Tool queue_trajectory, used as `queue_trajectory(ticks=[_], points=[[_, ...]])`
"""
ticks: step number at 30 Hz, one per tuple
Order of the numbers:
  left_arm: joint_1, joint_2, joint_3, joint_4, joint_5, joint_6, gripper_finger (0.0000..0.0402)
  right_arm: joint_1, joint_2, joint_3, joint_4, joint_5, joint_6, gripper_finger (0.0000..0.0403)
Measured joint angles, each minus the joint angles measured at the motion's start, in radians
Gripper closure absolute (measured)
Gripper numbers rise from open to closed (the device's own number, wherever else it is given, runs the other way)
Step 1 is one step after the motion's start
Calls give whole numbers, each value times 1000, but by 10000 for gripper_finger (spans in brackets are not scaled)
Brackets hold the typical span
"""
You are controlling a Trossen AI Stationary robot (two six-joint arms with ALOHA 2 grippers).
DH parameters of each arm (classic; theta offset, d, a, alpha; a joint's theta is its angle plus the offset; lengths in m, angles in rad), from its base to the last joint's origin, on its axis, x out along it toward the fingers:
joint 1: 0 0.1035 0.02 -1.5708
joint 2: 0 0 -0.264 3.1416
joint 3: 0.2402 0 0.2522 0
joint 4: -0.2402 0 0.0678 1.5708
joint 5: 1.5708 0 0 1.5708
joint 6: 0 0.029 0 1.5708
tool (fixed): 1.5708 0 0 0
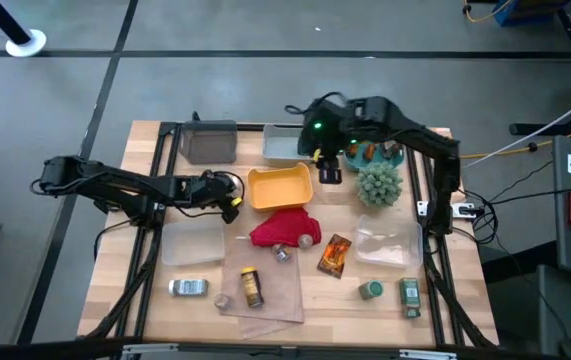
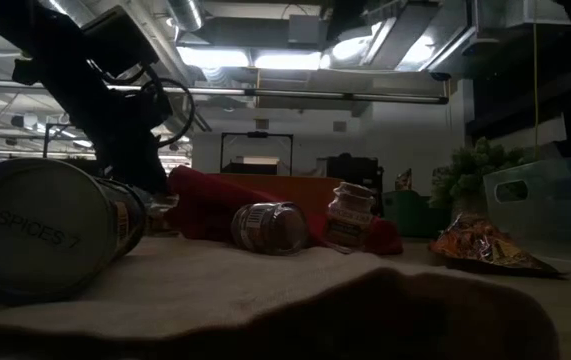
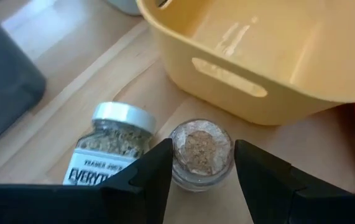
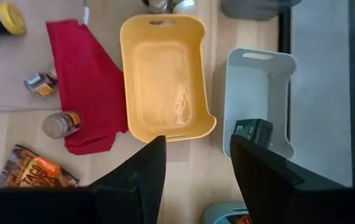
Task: Sort spices by type
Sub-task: Put the brown seasoning bottle into the yellow bin
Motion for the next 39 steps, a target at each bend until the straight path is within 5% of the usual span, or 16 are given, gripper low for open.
queue_trajectory(ticks=[20,39], points=[[0,0,0,17,1,64,235,0,-306,1,-46,-1,105,223],[-1,47,3,33,-8,67,235,0,-444,1,-77,-1,205,223]])
